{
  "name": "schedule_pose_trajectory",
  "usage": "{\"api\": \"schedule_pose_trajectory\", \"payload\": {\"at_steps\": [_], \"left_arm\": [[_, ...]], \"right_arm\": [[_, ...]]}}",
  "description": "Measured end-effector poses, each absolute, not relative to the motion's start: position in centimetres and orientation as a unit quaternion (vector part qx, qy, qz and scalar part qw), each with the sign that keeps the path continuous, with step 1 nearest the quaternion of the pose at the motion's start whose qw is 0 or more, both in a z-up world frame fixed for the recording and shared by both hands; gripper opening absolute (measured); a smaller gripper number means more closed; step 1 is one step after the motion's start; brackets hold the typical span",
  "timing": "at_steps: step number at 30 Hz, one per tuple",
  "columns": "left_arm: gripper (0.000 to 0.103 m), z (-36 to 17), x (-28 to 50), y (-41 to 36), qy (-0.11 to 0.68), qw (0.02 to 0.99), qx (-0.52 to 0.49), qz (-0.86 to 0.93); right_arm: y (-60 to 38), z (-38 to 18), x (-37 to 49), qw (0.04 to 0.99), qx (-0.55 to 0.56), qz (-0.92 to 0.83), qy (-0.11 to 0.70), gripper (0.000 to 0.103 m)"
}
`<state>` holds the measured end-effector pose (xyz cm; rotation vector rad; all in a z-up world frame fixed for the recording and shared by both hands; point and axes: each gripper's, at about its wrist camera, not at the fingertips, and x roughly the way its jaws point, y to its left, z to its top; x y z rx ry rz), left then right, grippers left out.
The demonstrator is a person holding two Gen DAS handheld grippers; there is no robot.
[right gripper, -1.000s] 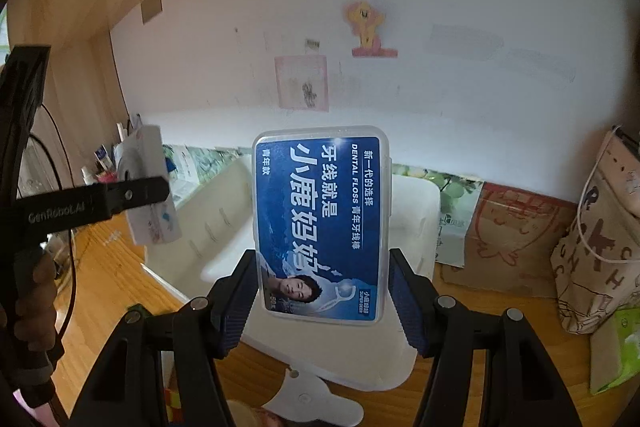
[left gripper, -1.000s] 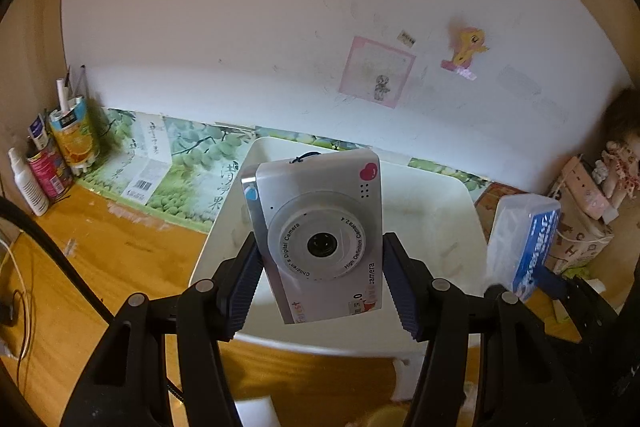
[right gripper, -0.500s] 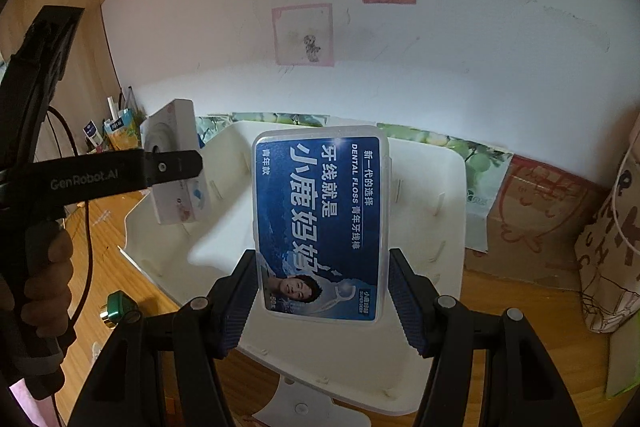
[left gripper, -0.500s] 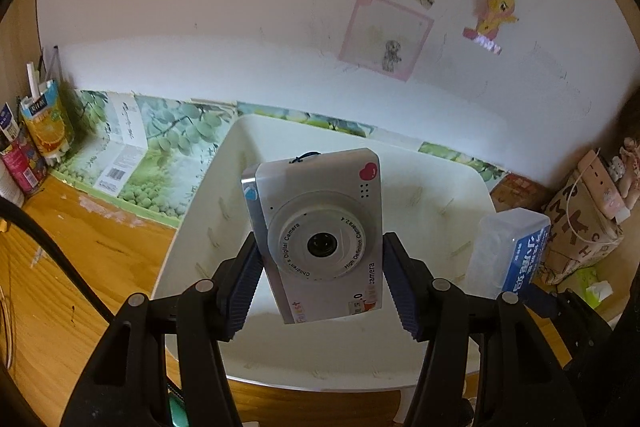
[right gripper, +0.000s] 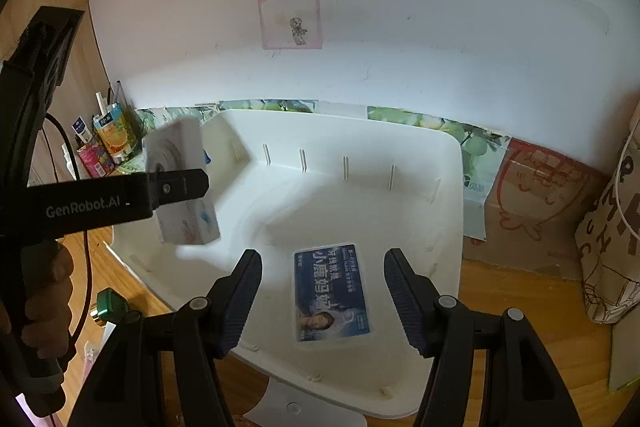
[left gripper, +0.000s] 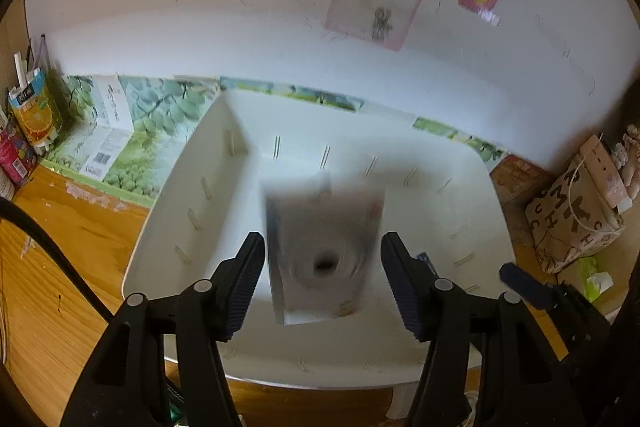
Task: Organize rigid objects
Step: 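Lower the lens device into the bin and open the left tool while the right tool releases the floss box, then withdraw both tools from the bin toward the remaining objects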
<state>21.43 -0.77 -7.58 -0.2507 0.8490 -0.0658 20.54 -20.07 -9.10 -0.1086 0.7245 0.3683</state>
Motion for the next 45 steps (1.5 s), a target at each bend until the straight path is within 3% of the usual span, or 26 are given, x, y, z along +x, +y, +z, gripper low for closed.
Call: {"api": "schedule_pose_trajectory", "payload": {"at_steps": [2,6,14,38,45], "left_arm": [[0.082,-7.0,21.2,-0.8,0.397,0.91,-0.115,-0.027],[0.082,-6.1,21.0,-0.7,0.384,0.917,-0.104,-0.02],[0.082,-4.5,19.7,-0.1,0.36,0.926,-0.11,-0.01],[0.082,3.4,9.0,0.8,0.254,0.962,-0.094,0.033],[0.086,4.5,5.5,0.8,0.246,0.965,-0.082,0.044]], "right_arm": [[-20.1,-9.2,20.6,0.917,-0.052,0.177,0.355,0.065],[-20.3,-8.9,20.4,0.919,-0.046,0.175,0.351,0.075],[-20.2,-7.6,19.4,0.924,-0.045,0.18,0.334,0.081],[-22.1,-0.6,11.9,0.956,-0.028,0.181,0.231,0.081],[-22.7,1.1,9.4,0.962,-0.025,0.183,0.2,0.082]]}}
